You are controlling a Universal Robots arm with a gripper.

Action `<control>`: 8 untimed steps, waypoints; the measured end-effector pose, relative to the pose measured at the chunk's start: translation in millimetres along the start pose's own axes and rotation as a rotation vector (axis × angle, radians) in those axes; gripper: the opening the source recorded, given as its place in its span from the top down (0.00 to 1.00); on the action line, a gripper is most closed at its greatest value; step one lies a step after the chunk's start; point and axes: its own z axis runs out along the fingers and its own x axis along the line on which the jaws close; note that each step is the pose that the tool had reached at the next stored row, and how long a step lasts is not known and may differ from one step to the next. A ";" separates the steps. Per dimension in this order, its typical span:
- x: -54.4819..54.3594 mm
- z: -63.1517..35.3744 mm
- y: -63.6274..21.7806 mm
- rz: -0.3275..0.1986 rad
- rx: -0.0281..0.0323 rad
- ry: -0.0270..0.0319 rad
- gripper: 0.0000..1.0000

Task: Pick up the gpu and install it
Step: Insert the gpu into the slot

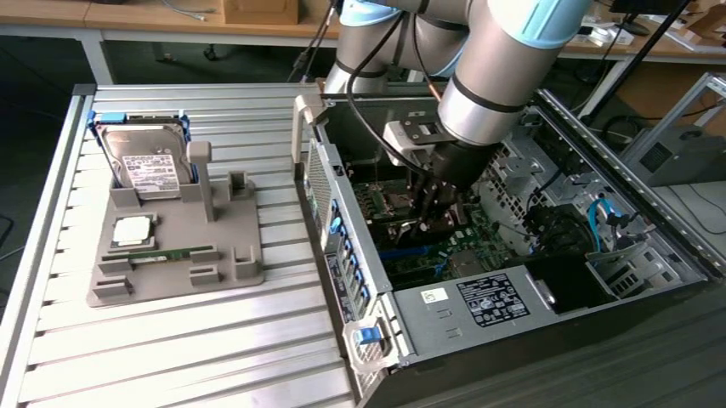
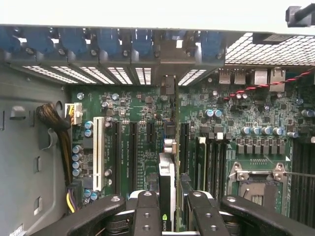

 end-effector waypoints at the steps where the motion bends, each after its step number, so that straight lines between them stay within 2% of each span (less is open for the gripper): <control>1: 0.0 0.8 0.4 0.000 0.0000 0.0001 0.73; 8: 0.1 3.6 0.5 0.001 -0.0002 0.0003 0.73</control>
